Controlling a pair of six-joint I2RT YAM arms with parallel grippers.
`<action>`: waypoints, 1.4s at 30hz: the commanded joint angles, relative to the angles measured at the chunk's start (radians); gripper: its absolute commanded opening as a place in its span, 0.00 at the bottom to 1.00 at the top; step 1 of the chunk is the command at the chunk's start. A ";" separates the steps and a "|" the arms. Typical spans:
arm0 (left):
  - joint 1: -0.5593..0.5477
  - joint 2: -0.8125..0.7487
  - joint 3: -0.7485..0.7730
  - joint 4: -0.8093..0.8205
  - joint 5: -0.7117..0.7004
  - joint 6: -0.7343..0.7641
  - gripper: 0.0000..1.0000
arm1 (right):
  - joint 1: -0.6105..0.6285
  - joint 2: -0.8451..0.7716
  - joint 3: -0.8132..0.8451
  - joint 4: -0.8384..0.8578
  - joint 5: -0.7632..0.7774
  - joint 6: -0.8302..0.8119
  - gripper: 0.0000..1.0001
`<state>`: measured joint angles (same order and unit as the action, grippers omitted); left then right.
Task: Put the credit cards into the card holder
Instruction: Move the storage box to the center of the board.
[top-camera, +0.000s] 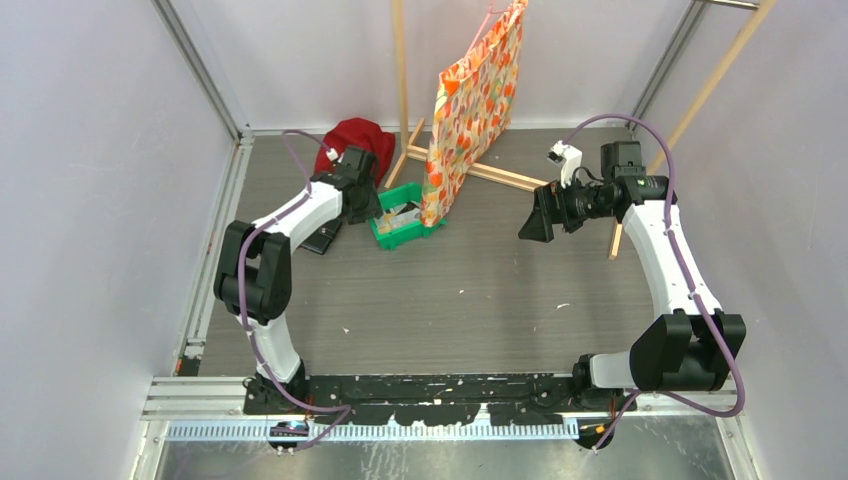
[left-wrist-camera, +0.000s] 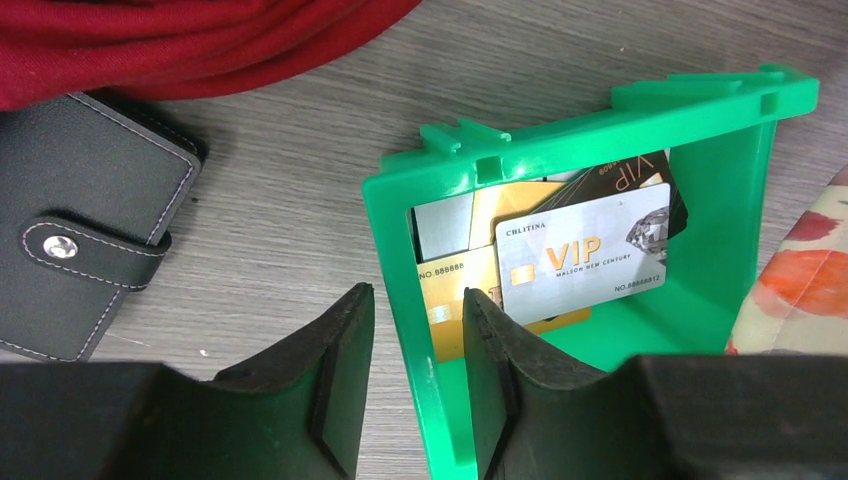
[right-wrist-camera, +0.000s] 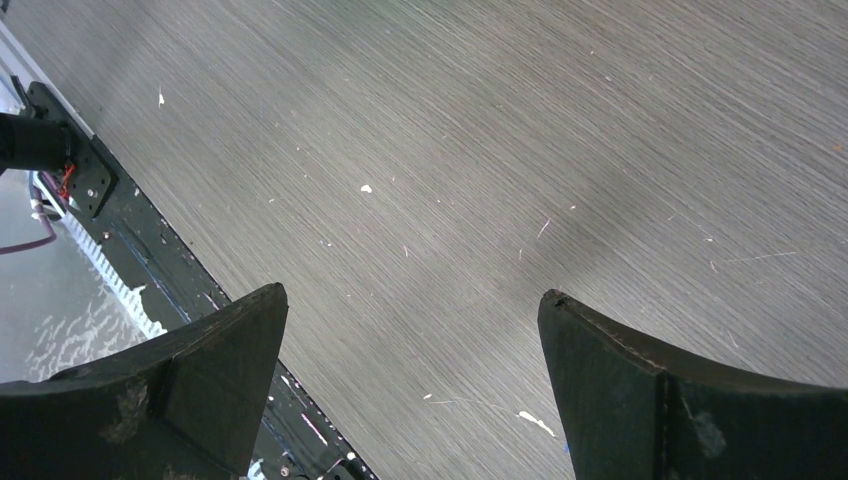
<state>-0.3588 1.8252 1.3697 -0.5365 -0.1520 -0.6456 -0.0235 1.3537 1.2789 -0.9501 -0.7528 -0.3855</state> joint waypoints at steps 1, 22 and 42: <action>0.003 0.000 -0.014 0.033 0.015 0.026 0.38 | -0.004 -0.008 0.002 0.026 -0.011 0.011 1.00; -0.009 -0.202 -0.208 0.135 0.190 0.253 0.01 | -0.006 -0.018 -0.010 0.020 -0.015 0.013 1.00; -0.311 -0.450 -0.492 0.491 0.335 0.495 0.00 | -0.009 -0.053 -0.091 0.018 -0.090 0.016 1.00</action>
<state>-0.6643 1.3315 0.8154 -0.2260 0.1047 -0.2031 -0.0284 1.3514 1.1999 -0.9493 -0.7906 -0.3775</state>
